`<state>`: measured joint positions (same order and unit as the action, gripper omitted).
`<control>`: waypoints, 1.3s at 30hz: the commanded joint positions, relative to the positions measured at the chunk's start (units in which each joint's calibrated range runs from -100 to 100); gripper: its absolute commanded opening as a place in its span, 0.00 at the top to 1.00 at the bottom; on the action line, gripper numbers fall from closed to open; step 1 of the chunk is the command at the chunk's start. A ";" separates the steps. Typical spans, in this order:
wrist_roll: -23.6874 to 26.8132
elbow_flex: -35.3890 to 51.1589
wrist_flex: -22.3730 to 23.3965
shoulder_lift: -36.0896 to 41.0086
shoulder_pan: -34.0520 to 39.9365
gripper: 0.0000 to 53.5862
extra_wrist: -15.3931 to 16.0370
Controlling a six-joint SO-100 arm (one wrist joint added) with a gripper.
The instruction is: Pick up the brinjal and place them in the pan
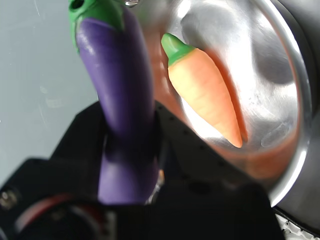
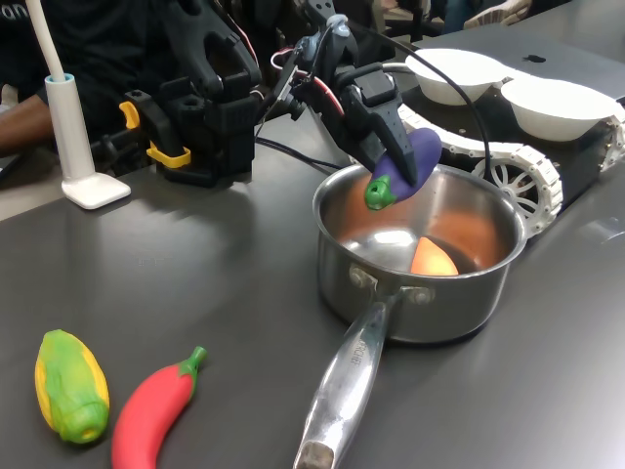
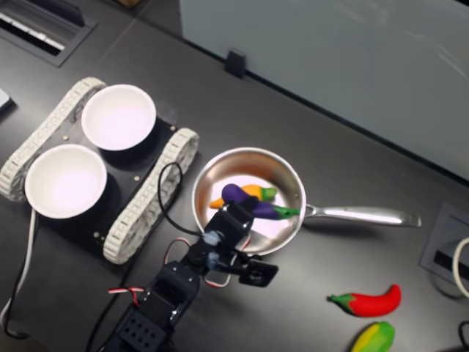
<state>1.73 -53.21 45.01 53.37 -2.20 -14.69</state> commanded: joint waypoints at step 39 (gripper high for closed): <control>-0.24 5.83 11.24 11.63 2.77 0.45 -0.01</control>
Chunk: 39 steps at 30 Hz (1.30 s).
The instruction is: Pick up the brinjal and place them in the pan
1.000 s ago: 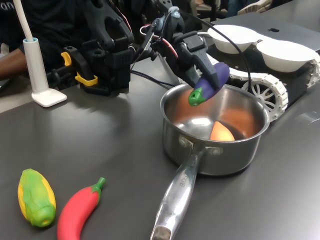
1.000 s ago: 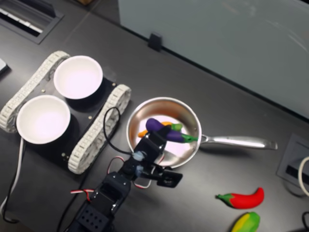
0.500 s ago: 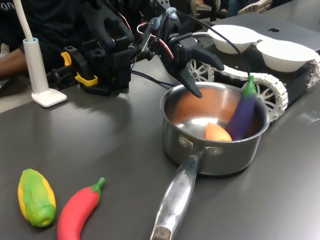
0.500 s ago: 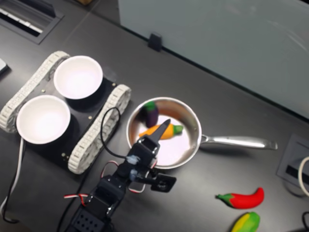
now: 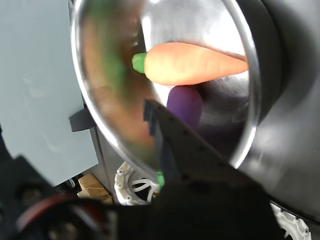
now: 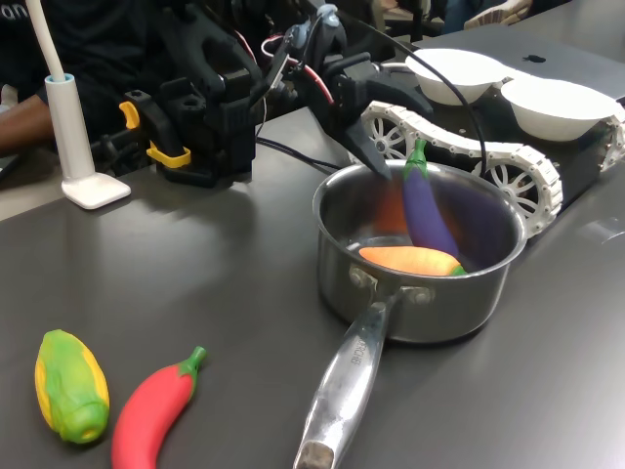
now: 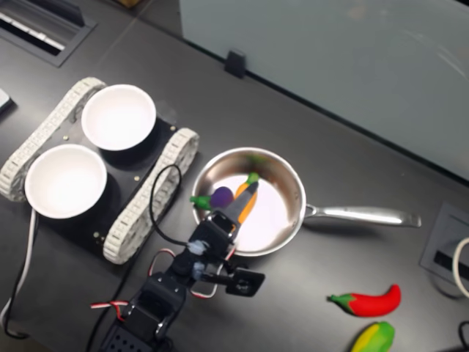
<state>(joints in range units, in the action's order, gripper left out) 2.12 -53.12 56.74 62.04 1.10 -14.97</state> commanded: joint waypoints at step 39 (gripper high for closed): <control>-0.05 13.46 18.36 24.89 -6.38 1.00 8.33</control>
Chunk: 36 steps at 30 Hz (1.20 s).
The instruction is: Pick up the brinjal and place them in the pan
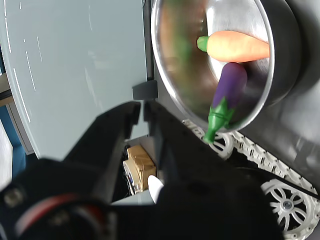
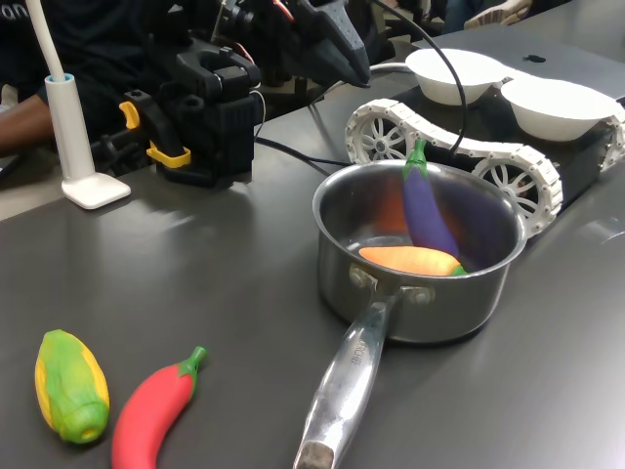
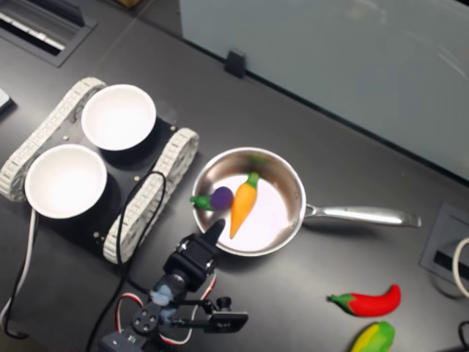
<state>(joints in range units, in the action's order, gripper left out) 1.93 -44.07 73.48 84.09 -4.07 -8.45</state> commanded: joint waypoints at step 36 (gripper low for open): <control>-1.61 -10.49 14.83 11.44 -4.76 1.00 5.34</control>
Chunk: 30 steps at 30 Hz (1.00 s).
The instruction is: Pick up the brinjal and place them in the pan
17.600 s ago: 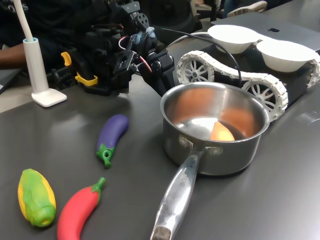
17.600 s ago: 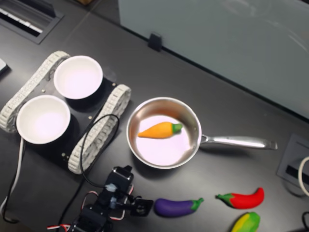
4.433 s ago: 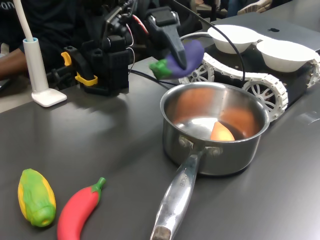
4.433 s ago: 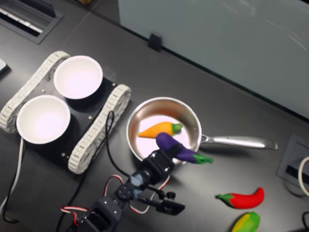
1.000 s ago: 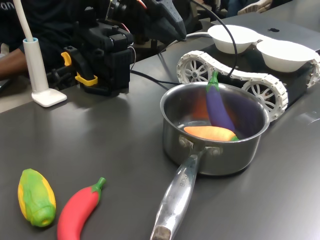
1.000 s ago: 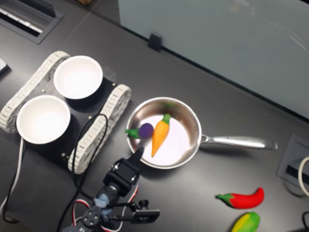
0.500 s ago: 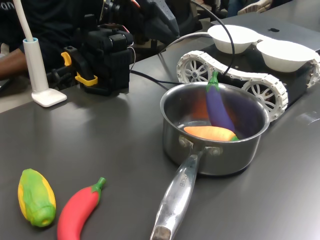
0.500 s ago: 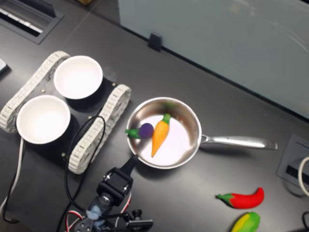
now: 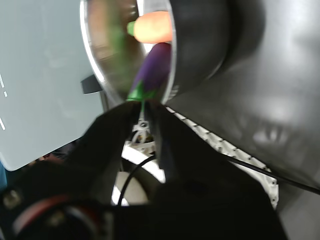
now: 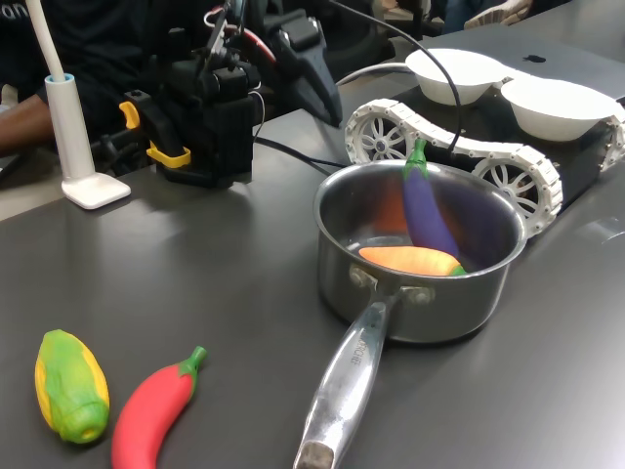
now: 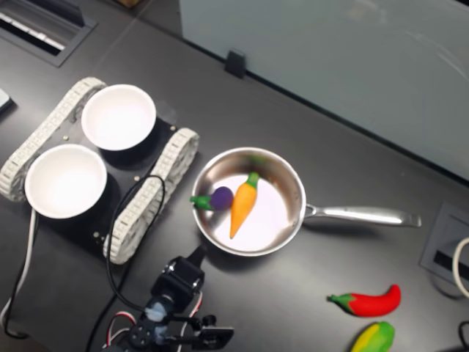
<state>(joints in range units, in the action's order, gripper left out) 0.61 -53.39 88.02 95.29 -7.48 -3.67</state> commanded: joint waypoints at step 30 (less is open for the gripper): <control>-2.15 -20.53 -6.01 0.24 -2.15 1.00 0.48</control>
<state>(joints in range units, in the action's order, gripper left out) -1.15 -74.93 85.04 94.87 -9.24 -3.67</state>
